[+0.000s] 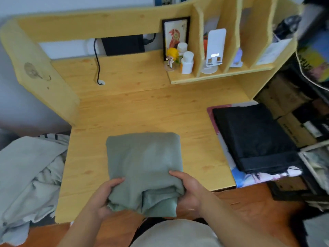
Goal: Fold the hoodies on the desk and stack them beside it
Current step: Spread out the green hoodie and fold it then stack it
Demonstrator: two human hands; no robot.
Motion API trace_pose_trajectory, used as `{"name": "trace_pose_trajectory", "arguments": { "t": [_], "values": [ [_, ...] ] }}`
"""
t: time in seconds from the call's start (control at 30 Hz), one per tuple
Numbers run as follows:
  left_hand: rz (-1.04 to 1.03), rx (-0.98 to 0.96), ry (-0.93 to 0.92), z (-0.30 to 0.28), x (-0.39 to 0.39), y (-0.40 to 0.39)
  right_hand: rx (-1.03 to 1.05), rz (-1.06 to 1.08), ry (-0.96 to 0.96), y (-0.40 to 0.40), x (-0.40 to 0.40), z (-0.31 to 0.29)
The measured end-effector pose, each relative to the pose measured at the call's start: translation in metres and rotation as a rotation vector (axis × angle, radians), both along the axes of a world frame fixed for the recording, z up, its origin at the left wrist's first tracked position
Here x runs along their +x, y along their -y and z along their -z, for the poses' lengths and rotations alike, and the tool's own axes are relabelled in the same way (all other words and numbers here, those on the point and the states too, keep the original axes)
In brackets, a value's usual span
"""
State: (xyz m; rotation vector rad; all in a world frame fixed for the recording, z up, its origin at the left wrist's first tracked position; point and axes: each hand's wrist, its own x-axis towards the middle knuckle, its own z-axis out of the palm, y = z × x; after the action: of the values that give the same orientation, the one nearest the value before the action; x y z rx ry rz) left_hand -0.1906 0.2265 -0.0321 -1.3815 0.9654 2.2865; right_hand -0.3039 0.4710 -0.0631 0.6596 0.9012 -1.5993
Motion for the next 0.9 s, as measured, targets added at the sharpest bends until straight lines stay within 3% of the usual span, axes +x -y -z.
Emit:
{"name": "trace_pose_trajectory", "arguments": {
  "t": [0.2,0.47,0.57,0.67,0.77,0.83,0.9],
  "values": [
    [-0.030,0.035,-0.238,-0.056,-0.052,-0.112,0.025,0.078,-0.193,-0.119,-0.051,-0.067],
    [0.027,-0.225,-0.690,-0.099,-0.201,-0.313,0.211,0.162,-0.750,-0.335,-0.200,-0.162],
    [-0.021,-0.342,-0.562,-0.058,-0.239,-0.363,0.310,0.173,-0.816,-0.372,-0.248,-0.129],
    [0.049,-0.512,-0.298,0.016,-0.252,-0.395,0.471,0.063,-0.681,-0.395,-0.261,-0.045],
    [0.365,-0.854,-0.048,0.063,-0.243,-0.415,0.692,-0.060,-0.616,-0.403,-0.253,0.017],
    [0.520,-1.116,0.106,0.061,-0.242,-0.423,0.868,-0.117,-0.647,-0.396,-0.255,0.019],
    [0.599,-1.463,0.109,0.044,-0.250,-0.428,1.124,-0.293,-0.805,-0.383,-0.263,0.002]
  ]
}}
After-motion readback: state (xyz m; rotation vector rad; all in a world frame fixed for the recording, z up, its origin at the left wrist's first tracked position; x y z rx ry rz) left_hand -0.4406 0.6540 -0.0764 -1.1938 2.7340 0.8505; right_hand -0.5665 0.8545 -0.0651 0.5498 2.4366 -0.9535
